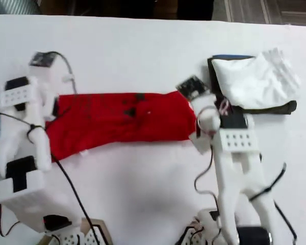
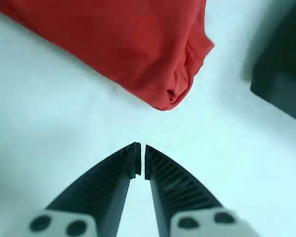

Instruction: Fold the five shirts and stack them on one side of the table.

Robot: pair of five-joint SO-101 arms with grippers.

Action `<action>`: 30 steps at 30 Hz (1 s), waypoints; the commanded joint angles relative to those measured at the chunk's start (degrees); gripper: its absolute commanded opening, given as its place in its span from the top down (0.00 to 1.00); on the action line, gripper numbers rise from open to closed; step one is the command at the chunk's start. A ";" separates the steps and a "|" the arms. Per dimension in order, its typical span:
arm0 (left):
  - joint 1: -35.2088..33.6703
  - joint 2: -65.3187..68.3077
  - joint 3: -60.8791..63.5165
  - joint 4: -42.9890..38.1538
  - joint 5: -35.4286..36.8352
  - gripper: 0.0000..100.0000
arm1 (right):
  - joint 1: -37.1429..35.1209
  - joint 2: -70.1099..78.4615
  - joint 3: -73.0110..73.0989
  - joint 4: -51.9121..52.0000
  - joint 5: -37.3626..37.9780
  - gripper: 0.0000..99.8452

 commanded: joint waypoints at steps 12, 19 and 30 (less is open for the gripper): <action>-3.69 17.85 -14.73 3.87 0.44 0.76 | 11.12 -15.78 15.82 -5.67 4.66 0.98; 0.00 25.32 -22.29 11.87 0.44 0.76 | 17.54 -15.69 20.66 -9.63 6.59 0.98; 4.84 33.23 -33.71 23.38 -2.29 0.97 | 17.98 -15.69 35.69 -26.15 6.15 0.98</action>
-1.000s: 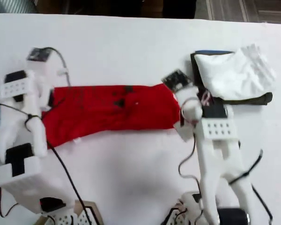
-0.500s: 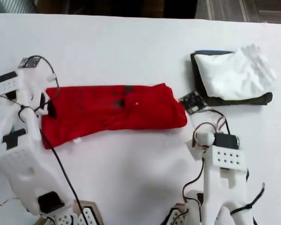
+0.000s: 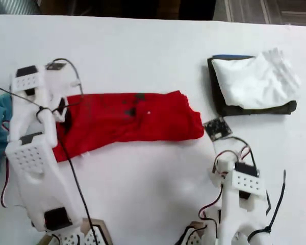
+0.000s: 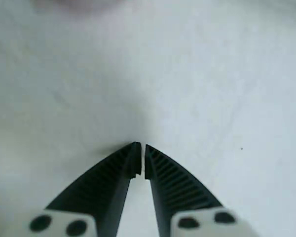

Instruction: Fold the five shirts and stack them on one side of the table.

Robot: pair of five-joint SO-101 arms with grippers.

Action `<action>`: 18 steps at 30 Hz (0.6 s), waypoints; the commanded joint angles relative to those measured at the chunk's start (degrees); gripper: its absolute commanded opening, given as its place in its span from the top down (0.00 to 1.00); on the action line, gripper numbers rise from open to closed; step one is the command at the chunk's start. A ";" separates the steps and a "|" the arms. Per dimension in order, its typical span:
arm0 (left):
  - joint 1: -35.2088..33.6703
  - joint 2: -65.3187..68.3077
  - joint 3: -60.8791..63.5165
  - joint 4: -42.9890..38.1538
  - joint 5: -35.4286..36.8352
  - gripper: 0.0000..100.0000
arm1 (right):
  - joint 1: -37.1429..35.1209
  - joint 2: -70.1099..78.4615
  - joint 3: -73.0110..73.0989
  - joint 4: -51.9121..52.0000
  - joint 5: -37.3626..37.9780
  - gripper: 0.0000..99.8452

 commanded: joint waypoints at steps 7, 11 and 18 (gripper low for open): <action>-5.19 2.90 -7.43 4.48 -1.23 0.97 | 0.31 -1.80 1.49 -3.82 0.00 0.98; -11.25 2.99 -16.92 10.29 -5.63 0.97 | 0.31 -1.80 1.58 -4.00 -0.09 0.98; -17.32 2.90 -22.90 11.08 -8.09 0.97 | 0.31 -1.80 1.58 -4.00 -0.09 0.98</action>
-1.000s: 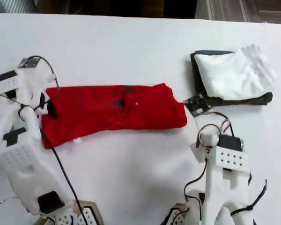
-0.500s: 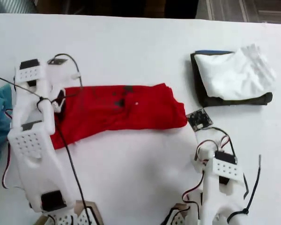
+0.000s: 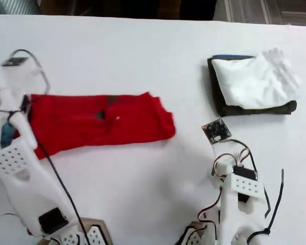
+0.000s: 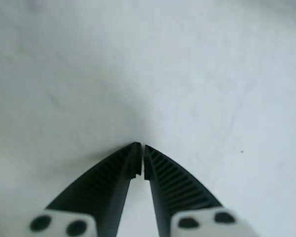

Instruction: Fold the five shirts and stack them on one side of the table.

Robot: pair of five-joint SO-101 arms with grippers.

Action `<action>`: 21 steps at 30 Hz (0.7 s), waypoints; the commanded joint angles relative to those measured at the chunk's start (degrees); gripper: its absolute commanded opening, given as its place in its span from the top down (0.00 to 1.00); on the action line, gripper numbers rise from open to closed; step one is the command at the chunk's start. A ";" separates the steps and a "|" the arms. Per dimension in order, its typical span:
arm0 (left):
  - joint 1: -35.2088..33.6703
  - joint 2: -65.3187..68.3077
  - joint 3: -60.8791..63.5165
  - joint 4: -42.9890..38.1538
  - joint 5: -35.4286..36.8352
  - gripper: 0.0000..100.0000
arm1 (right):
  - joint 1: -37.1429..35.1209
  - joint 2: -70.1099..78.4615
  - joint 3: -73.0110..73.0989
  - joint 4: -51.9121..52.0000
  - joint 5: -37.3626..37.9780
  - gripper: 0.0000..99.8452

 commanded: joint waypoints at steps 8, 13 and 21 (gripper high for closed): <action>2.90 -8.35 4.70 1.32 3.43 0.97 | 0.31 -1.54 0.00 -1.54 -0.09 0.98; 14.33 -24.97 17.71 1.14 6.15 0.97 | 0.31 -1.54 0.00 -1.54 -0.09 0.98; 34.55 -36.84 23.34 1.05 15.82 0.97 | 0.31 -1.54 0.00 -1.54 -0.09 0.98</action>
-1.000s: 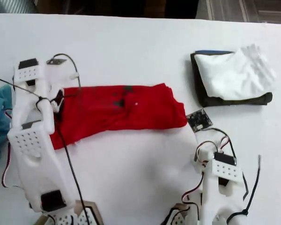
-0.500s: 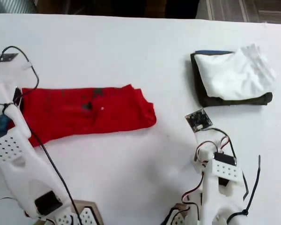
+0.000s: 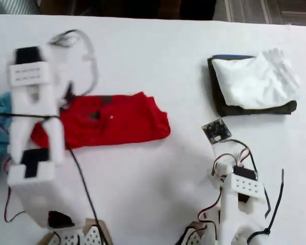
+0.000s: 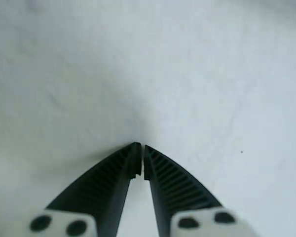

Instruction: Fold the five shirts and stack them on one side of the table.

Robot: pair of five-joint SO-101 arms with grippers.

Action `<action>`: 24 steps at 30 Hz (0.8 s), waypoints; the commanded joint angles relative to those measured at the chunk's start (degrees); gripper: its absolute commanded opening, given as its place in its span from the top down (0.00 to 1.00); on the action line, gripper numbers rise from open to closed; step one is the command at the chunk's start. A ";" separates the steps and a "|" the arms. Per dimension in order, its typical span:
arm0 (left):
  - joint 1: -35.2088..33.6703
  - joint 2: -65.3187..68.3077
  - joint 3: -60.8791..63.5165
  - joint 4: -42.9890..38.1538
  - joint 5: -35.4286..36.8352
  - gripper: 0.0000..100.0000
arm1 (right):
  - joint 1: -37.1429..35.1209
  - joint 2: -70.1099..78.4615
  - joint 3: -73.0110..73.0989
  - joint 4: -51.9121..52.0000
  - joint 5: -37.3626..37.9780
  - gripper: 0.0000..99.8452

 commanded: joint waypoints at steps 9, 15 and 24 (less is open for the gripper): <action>23.47 2.11 -6.99 -2.99 11.69 0.97 | 0.31 -1.54 0.00 -1.36 -0.09 0.98; 27.25 15.38 -16.84 -2.99 12.75 0.97 | 0.31 -1.54 0.00 -1.36 -0.09 0.98; 29.63 31.91 -38.02 -0.79 13.10 0.97 | 0.31 -1.54 0.00 -1.36 -0.09 0.98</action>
